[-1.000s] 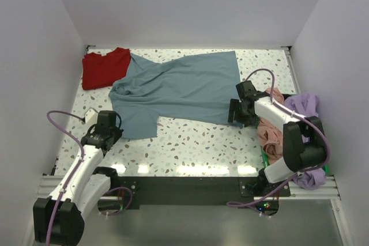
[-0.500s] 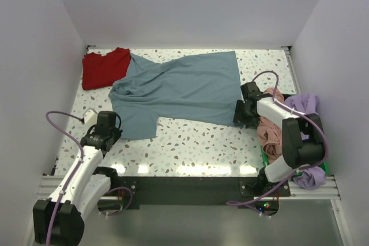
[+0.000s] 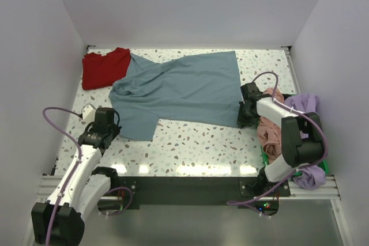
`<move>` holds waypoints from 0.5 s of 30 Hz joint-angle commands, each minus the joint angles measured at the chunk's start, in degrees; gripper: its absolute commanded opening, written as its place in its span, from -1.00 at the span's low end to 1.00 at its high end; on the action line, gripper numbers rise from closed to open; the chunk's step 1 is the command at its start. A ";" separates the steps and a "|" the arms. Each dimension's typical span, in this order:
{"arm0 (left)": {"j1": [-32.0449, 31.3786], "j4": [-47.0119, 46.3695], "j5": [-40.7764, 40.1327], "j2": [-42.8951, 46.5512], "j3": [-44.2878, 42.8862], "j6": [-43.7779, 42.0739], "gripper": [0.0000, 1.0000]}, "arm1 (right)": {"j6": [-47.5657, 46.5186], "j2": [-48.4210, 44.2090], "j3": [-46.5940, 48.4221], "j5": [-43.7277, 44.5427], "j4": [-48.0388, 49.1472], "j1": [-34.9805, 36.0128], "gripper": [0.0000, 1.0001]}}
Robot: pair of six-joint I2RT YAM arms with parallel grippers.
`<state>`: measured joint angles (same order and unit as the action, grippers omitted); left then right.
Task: Fold and stack the t-shirts
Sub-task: Fold the tshirt
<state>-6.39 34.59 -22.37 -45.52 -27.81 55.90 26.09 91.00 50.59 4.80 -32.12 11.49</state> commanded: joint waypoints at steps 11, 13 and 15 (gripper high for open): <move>0.59 8.91 0.22 5.43 -10.68 -2.20 -1.00 | -0.68 -6.18 -0.14 -4.71 -11.28 0.11 -0.95; 0.59 11.46 0.40 7.37 -11.47 -1.94 -1.00 | -0.51 -6.97 0.21 -4.71 -12.79 0.38 -0.96; 0.59 14.00 0.66 8.86 -13.31 -0.53 -1.00 | -0.42 -8.03 0.56 -4.62 -15.15 0.90 -0.99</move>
<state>-6.24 43.68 -21.71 -38.83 -37.10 54.52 25.89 85.67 50.41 0.60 -41.56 11.73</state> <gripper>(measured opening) 0.056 0.073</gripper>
